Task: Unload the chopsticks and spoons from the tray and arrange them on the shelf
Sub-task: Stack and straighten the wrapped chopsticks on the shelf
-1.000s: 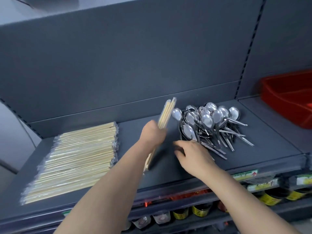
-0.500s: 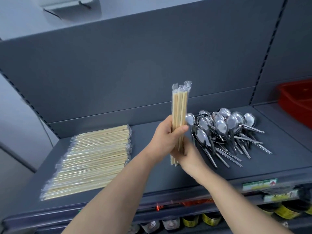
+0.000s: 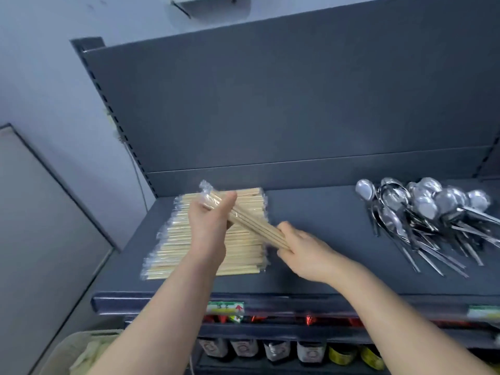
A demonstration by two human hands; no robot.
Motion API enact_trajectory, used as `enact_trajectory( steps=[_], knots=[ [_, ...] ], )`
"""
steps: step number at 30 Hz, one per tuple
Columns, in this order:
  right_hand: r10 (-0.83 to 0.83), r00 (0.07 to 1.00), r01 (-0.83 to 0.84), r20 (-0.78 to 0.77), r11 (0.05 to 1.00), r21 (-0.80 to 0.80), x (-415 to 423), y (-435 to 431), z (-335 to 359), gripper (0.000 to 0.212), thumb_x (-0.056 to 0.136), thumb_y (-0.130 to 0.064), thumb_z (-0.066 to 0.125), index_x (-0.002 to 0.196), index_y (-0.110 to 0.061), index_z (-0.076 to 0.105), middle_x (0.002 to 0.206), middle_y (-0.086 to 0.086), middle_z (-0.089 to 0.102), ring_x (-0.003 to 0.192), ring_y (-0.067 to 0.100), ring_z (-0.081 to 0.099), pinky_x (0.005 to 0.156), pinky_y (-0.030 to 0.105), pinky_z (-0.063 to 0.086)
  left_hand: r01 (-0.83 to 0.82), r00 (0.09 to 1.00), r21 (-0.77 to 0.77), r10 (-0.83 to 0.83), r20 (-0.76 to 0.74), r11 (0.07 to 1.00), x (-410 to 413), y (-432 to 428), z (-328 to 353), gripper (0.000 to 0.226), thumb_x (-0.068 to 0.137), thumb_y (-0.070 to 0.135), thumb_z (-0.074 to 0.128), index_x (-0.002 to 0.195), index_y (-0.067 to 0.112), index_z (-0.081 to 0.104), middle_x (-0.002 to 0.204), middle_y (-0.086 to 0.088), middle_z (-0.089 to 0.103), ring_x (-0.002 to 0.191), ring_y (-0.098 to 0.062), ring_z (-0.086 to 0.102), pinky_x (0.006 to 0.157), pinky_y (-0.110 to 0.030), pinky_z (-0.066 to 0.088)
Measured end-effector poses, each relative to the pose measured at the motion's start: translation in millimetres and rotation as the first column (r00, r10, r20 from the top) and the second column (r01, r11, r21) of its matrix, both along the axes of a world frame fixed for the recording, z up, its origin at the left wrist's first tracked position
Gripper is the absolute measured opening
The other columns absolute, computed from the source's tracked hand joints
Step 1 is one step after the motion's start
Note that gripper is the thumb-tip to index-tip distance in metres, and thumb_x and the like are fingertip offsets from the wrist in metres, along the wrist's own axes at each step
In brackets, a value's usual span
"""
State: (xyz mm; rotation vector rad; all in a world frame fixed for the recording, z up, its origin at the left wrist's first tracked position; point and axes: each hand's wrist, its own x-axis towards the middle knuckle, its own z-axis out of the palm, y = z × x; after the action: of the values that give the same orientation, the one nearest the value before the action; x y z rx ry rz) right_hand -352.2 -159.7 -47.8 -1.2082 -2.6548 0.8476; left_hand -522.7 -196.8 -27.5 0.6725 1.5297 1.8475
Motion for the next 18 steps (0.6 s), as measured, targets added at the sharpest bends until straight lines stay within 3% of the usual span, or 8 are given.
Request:
enact_trajectory(
  steps=[2,4,6,8,11,15,18],
  knots=[
    [0.057,0.997,-0.060,0.057,0.996,0.069,-23.6,-9.7,-2.3,0.025,0.098,-0.019,0.040,0.123,-0.019,0.038,0.125,0.000,0.046,0.110,0.022,0.048,0.089,0.035,0.042,-0.151,0.989,-0.106,0.150,-0.016,0.983,-36.8,-24.5,-8.2,0.052,0.077,0.018,0.078,0.118,0.012,0.047,0.102,-0.006,0.060,0.083,-0.024,0.065,0.069,-0.036,0.056],
    [0.104,0.990,-0.116,0.097,0.986,0.123,-47.8,-20.3,-6.7,0.035,0.097,-0.016,0.041,0.132,-0.021,0.040,0.129,-0.002,0.042,0.118,0.021,0.045,0.097,0.037,0.040,-0.219,0.966,-0.177,0.188,-0.179,0.960,-65.8,-51.2,-17.4,0.050,0.078,0.019,0.078,0.118,0.016,0.048,0.099,0.000,0.058,0.076,-0.018,0.062,0.062,-0.031,0.053],
    [0.134,0.984,-0.150,0.120,0.980,0.134,-67.9,-31.3,-11.1,0.043,0.098,-0.018,0.045,0.140,-0.024,0.039,0.130,-0.003,0.039,0.117,0.019,0.043,0.099,0.037,0.041,-0.221,0.922,-0.245,0.121,-0.368,0.944,-88.7,-73.6,-28.9,0.035,0.082,0.025,0.074,0.110,0.015,0.054,0.096,0.000,0.062,0.070,-0.015,0.061,0.062,-0.029,0.054],
    [0.151,0.978,-0.172,0.146,0.975,0.140,-81.7,-41.6,-12.1,0.046,0.098,-0.021,0.049,0.142,-0.026,0.039,0.125,-0.004,0.038,0.113,0.016,0.042,0.098,0.036,0.041,-0.226,0.861,-0.321,0.034,-0.507,0.920,-105.4,-89.1,-38.7,0.027,0.087,0.031,0.069,0.105,0.017,0.055,0.100,0.002,0.062,0.078,-0.016,0.063,0.064,-0.024,0.051],
    [0.128,0.981,-0.150,0.146,0.977,0.149,-93.8,-53.1,-12.4,0.051,0.094,-0.026,0.059,0.141,-0.033,0.041,0.121,-0.008,0.039,0.114,0.012,0.041,0.102,0.033,0.037,-0.264,0.735,-0.423,-0.103,-0.670,0.867,-124.3,-102.9,-52.2,0.025,0.091,0.038,0.061,0.106,0.019,0.054,0.104,0.003,0.059,0.091,-0.016,0.057,0.075,-0.029,0.045],
    [0.049,0.986,-0.085,0.158,0.968,0.234,-99.0,-61.3,-16.5,0.060,0.085,-0.033,0.069,0.139,-0.039,0.043,0.125,-0.013,0.040,0.121,0.008,0.034,0.108,0.033,0.029,-0.379,0.483,-0.501,-0.295,-0.824,0.778,-138.5,-115.2,-64.1,0.040,0.088,0.051,0.059,0.117,0.024,0.055,0.125,0.002,0.049,0.118,-0.021,0.040,0.091,-0.037,0.039],
    [0.009,0.991,-0.040,0.135,0.974,0.224,-98.3,-63.3,-21.0,0.067,0.087,-0.042,0.065,0.145,-0.041,0.031,0.147,-0.013,0.027,0.138,0.010,0.021,0.116,0.038,0.018,-0.353,0.471,-0.492,-0.303,-0.828,0.796,-146.6,-118.6,-66.6,0.055,0.088,0.052,0.058,0.134,0.024,0.046,0.142,0.002,0.039,0.132,-0.023,0.030,0.101,-0.041,0.035]
  ],
)
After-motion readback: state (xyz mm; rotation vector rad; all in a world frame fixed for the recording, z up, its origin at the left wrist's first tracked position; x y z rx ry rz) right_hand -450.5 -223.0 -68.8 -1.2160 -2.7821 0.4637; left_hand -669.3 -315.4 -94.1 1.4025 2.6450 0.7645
